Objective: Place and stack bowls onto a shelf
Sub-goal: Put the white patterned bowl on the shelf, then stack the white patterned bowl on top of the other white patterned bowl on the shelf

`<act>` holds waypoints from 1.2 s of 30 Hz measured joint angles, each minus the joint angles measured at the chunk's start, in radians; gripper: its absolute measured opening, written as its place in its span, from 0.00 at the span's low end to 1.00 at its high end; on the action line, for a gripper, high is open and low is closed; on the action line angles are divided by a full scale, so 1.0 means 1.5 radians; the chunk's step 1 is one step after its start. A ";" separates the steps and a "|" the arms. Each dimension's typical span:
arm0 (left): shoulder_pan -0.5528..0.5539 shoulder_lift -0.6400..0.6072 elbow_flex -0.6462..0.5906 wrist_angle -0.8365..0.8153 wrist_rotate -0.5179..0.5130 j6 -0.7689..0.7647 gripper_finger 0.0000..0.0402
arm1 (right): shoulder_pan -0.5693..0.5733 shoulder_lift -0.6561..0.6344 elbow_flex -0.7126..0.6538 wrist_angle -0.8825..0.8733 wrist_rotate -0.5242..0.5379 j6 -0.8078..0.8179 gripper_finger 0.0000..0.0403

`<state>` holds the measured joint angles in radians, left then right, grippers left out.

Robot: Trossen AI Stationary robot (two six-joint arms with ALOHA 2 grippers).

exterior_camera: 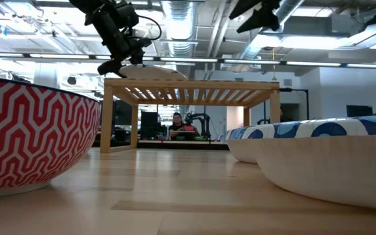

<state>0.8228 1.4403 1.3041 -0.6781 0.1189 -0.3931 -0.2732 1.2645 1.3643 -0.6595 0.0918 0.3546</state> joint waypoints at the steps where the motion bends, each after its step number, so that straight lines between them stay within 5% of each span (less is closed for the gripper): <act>1: 0.001 0.000 0.000 0.001 0.000 0.008 0.57 | -0.003 0.000 -0.001 -0.007 -0.014 0.019 0.67; 6: 0.009 0.000 0.038 -0.004 0.003 0.059 0.73 | 0.002 0.000 -0.006 -0.014 -0.052 0.108 0.67; 10: -0.002 0.000 0.108 -0.002 0.020 0.108 0.76 | 0.005 0.011 -0.007 -0.014 -0.065 0.110 0.67; 15: -0.066 -0.002 0.155 0.029 0.010 0.171 0.73 | 0.005 0.095 -0.020 0.072 -0.101 0.063 0.67; 24: -0.123 0.046 0.089 0.027 -0.065 0.161 0.65 | -0.013 0.245 -0.018 0.264 -0.055 -0.049 0.67; 36: -0.162 0.110 0.085 -0.002 -0.032 0.183 0.58 | -0.030 0.296 -0.018 0.365 0.004 -0.075 0.67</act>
<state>0.5792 1.6049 1.4319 -0.6803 0.0713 -0.1181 -0.3176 1.7092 1.3380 -0.1115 0.0984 0.2420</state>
